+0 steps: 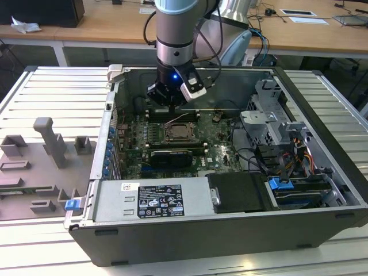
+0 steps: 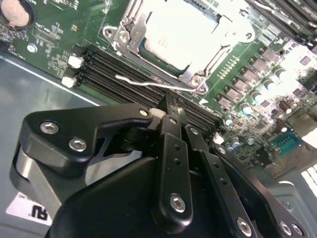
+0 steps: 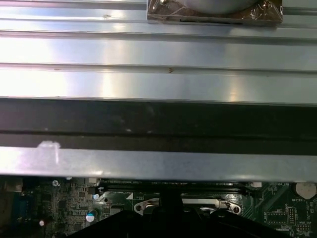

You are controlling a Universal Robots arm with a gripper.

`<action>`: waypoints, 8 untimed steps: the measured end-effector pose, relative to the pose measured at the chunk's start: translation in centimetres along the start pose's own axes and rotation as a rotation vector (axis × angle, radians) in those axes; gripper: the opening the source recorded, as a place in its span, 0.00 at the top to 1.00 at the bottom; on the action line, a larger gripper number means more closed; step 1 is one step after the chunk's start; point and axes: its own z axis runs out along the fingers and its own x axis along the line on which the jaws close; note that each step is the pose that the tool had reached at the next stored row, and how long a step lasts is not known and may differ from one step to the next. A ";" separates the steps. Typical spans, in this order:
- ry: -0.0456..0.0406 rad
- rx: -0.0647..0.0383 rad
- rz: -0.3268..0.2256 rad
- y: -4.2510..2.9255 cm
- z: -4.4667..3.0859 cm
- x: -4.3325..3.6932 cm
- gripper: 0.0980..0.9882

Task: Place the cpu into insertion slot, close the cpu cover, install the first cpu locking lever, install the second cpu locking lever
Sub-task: 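Install the first cpu locking lever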

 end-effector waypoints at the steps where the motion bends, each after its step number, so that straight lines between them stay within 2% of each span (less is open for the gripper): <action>1: 0.0000 0.000 0.000 -0.01 0.05 -0.08 0.99; 8: 0.0000 0.000 0.000 -0.02 0.34 -1.34 0.99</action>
